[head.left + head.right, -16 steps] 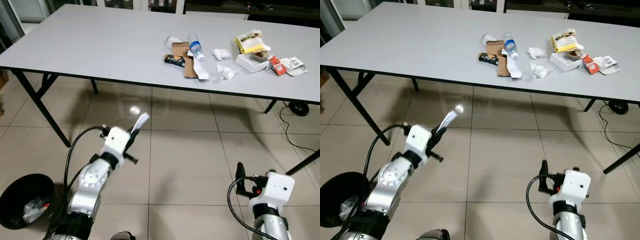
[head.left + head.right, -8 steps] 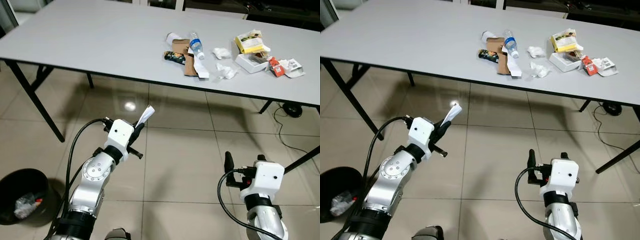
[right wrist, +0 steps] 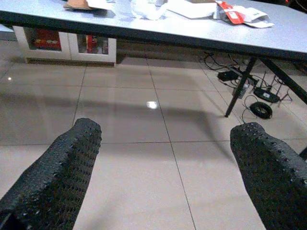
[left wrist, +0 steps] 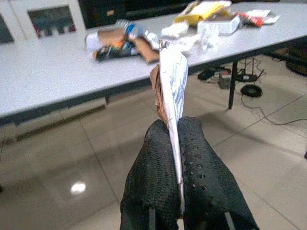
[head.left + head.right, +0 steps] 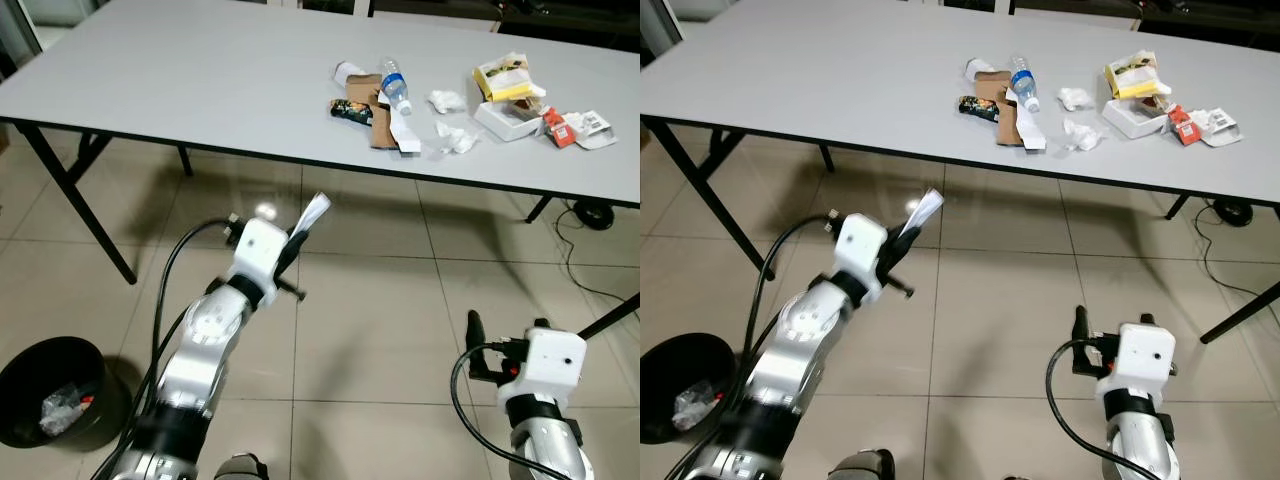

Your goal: Picking trash to rubbish bin

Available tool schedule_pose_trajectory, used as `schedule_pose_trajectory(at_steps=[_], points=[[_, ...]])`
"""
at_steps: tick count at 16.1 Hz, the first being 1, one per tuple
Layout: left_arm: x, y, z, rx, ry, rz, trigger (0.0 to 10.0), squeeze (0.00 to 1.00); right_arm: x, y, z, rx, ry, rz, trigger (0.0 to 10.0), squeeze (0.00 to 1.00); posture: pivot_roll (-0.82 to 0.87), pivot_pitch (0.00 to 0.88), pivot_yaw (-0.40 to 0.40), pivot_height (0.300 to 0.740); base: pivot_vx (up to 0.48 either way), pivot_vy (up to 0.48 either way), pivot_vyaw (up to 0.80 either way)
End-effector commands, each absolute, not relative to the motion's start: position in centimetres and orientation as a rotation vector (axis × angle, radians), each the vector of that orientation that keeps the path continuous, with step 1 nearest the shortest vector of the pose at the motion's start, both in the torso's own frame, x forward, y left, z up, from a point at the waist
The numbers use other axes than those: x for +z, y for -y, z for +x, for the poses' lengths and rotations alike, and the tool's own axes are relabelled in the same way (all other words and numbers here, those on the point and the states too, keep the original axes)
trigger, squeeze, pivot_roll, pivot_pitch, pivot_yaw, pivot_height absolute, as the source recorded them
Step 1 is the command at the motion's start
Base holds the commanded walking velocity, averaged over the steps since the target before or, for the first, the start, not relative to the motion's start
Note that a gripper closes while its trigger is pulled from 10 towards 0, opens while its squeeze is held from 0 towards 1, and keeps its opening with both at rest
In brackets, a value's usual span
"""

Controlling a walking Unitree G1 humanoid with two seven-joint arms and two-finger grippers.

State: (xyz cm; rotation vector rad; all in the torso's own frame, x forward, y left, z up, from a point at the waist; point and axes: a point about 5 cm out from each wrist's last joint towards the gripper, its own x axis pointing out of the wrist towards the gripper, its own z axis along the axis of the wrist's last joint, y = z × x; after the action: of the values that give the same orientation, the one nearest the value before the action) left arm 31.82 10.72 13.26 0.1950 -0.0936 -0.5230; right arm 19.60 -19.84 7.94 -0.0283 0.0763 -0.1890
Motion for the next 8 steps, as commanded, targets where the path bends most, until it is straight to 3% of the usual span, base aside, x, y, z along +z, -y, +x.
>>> schedule_pose_trajectory(at_steps=[1,8], points=[[13.1,-10.2,32.2,-0.541,0.079,0.193,10.0,0.0,7.5,20.3,19.2,-0.231,-0.091,-0.019,10.0,0.0,0.15,0.106,-0.037,0.74,0.0,0.0,0.0],[9.7,-13.5,30.8,-0.423,-0.027,0.27,10.0,0.0,7.5,20.6,19.5,-0.227,-0.095,-0.016,10.0,0.0,0.17,0.112,-0.075,0.74,0.0,0.0,0.0]])
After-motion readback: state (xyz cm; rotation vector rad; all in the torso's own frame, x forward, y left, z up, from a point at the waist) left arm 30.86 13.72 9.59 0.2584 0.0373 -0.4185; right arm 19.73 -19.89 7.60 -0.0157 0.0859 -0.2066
